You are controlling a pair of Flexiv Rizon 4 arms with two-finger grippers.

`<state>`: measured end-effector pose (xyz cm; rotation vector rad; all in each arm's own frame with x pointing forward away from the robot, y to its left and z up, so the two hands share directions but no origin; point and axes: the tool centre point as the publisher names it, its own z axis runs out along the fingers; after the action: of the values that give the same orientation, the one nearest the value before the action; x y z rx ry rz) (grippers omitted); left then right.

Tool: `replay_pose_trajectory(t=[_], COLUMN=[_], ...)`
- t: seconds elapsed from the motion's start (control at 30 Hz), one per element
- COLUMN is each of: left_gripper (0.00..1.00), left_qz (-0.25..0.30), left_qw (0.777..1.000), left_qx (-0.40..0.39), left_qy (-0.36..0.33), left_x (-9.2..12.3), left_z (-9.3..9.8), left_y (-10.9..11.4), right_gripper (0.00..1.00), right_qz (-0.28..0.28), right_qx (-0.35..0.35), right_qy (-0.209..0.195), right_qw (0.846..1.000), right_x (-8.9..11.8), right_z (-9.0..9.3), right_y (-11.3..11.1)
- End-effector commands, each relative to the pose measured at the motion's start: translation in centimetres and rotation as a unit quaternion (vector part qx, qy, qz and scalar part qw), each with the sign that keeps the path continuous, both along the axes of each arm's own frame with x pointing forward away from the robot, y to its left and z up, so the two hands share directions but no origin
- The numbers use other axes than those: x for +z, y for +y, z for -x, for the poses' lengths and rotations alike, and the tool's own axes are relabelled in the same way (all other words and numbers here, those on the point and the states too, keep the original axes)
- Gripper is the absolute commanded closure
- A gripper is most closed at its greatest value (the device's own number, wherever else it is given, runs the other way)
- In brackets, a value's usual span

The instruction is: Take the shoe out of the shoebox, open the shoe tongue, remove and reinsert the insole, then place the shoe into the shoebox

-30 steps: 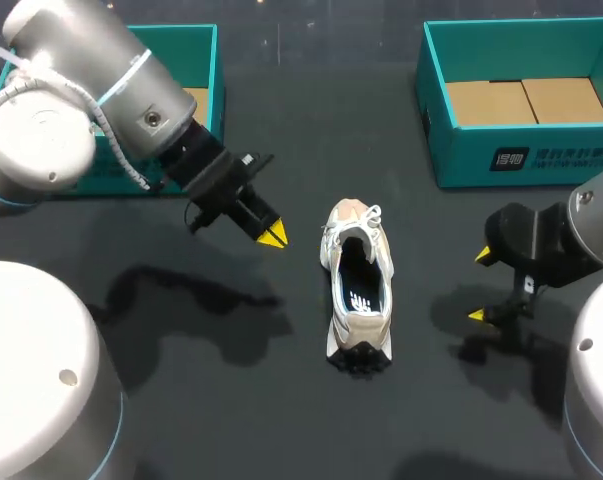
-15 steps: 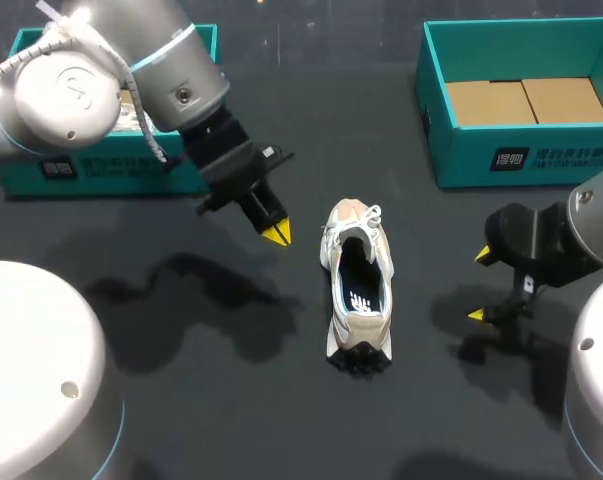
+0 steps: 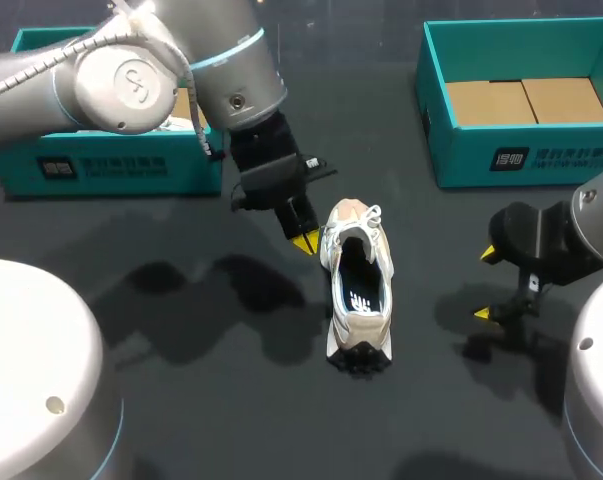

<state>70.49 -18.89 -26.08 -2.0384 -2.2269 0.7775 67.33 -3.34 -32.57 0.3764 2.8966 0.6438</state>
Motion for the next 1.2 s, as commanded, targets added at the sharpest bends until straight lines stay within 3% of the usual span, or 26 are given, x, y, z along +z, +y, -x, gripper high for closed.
replay_pose_trajectory(t=[0.03,0.23,0.6,0.7,0.97,1.2], left_gripper=[1.0,1.0,1.0,1.0,1.0,1.0], left_qz=[-0.04,-0.051,-0.087,-0.077,-0.077,-0.104], left_qw=[0.999,0.997,0.992,0.993,0.993,0.987], left_qx=[-0.029,-0.057,-0.092,-0.092,-0.092,-0.125], left_qy=[-0.001,-0.011,-0.004,0.015,0.015,-0.005], left_x=[-0.9,-2.5,-6.0,-4.6,-4.6,-7.5], left_z=[0.1,0.7,1.2,0.6,0.6,2.3], left_y=[-1.7,-3.2,-5.7,-5.5,-5.5,-6.4], right_gripper=[0.0,0.0,0.0,0.0,0.0,0.0], right_qz=[0.001,0.0,0.0,0.0,0.0,0.0], right_qx=[0.001,0.005,0.005,0.005,0.005,0.005], right_qy=[-0.001,0.004,0.004,0.004,0.004,0.004], right_qw=[1.0,1.0,1.0,1.0,1.0,1.0], right_x=[0.9,1.0,1.0,1.0,1.0,1.0], right_z=[0.8,1.2,1.2,1.2,1.2,1.2], right_y=[-1.4,-2.8,-2.8,-2.8,-2.8,-2.8])
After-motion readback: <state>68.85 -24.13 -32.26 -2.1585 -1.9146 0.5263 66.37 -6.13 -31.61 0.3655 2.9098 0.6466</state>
